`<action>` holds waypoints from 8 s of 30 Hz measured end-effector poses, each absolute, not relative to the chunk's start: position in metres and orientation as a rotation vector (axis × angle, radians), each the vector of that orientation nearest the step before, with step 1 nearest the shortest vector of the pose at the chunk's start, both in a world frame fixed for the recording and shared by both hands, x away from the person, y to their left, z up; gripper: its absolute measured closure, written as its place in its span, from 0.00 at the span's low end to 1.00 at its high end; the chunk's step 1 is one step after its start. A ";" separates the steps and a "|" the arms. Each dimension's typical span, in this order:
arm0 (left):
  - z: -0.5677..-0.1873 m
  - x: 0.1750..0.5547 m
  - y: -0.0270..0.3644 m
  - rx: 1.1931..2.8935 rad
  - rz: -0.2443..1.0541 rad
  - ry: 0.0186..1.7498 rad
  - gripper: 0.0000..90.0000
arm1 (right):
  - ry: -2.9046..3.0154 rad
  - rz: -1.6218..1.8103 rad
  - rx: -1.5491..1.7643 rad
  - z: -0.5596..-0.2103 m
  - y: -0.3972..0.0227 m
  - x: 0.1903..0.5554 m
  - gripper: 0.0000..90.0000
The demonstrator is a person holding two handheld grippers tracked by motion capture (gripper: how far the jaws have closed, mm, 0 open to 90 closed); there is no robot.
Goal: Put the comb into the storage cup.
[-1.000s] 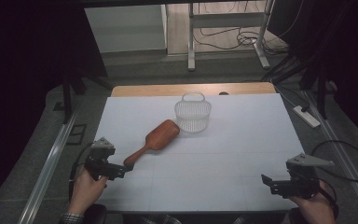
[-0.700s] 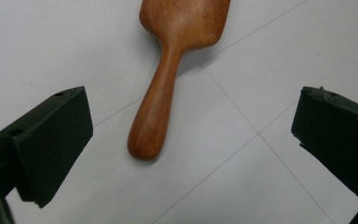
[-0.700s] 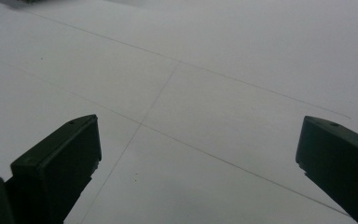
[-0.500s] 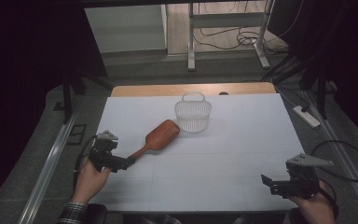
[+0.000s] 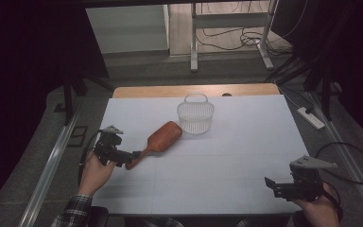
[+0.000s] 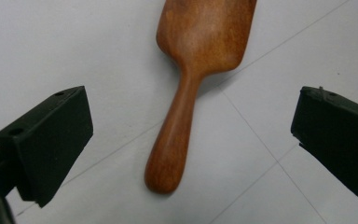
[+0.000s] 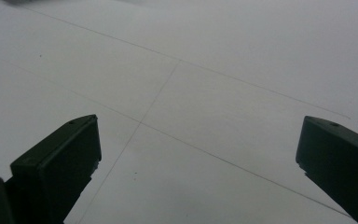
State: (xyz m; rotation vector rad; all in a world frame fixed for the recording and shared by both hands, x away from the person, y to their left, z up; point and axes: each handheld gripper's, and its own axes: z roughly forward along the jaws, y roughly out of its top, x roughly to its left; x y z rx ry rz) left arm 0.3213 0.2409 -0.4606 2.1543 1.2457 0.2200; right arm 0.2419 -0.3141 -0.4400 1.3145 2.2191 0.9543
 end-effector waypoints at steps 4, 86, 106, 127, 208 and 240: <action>-0.461 0.327 0.239 2.164 0.228 1.250 0.00 | 2.221 0.955 1.315 -0.440 -0.314 0.242 0.00; -0.495 0.391 0.228 2.295 0.115 1.326 0.99 | 2.257 0.936 1.311 -0.441 -0.313 0.243 0.01; -0.514 0.388 0.212 2.415 0.057 1.343 0.99 | 2.264 0.929 1.297 -0.441 -0.312 0.243 0.01; -0.510 0.367 0.200 2.400 0.023 1.350 0.99 | 2.267 0.929 1.286 -0.441 -0.312 0.243 0.01; -0.495 0.357 0.180 2.314 0.161 1.292 0.00 | 2.278 0.930 1.281 -0.442 -0.311 0.243 0.01; -0.515 0.358 0.167 2.421 0.135 1.301 0.08 | 2.283 0.927 1.280 -0.442 -0.311 0.244 0.01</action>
